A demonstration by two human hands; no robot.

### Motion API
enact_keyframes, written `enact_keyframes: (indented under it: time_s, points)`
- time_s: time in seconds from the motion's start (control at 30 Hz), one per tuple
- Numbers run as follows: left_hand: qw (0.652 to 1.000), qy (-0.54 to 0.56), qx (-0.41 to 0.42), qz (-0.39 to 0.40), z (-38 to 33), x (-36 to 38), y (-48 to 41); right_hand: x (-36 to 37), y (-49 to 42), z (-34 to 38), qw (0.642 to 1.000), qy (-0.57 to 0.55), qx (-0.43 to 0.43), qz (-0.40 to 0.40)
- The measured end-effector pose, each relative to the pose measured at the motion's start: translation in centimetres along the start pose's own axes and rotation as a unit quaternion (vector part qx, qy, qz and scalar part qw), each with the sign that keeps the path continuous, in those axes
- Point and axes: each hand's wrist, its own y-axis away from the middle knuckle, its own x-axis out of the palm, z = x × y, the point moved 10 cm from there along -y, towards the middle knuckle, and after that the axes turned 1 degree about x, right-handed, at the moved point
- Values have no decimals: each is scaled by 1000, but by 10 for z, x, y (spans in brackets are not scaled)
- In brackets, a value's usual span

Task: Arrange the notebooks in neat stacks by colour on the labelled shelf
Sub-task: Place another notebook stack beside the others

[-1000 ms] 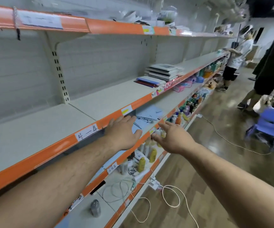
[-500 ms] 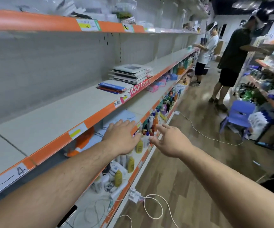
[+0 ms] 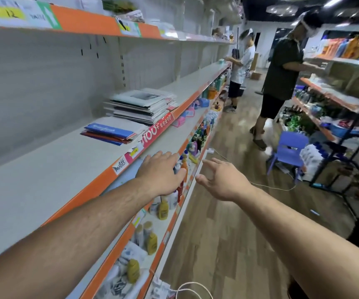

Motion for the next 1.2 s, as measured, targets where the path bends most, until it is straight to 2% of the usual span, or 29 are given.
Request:
enact_keyframes:
  time_s: [0.3,0.47,0.87,1.2]
  points:
    - [1000,2,9,29,-3,22,-96,6,-84,-50,999,-7,24,19]
    - [1000,-2,-9,30,-10,35,-153,6,-145,-80,1000,-14,-4,24]
    - [992,-21,-125,-8,-38,30,-305,-39,-303,-146,989,-11,-137,56]
    - [987,-40,-154,-10,-34,28,-395,-48,-399,-180,983,-48,-160,69]
